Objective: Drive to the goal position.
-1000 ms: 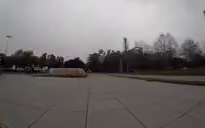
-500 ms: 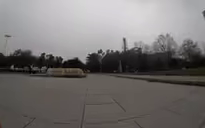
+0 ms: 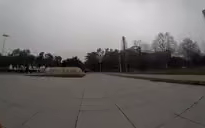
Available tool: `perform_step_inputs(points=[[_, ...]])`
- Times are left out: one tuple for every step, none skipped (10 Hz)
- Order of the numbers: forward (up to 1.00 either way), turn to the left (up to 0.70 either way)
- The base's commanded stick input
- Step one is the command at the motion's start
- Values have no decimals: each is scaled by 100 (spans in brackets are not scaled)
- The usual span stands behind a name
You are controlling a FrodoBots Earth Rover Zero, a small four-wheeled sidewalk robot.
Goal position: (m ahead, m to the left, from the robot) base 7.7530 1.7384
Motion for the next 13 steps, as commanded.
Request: perform_step_inputs(points=[[70,-1],[70,-1],[70,-1],[70,-1],[70,-1],[70,-1],[70,-1],[70,-1],[70,-1],[70,4],[70,29],[70,34],[70,34]])
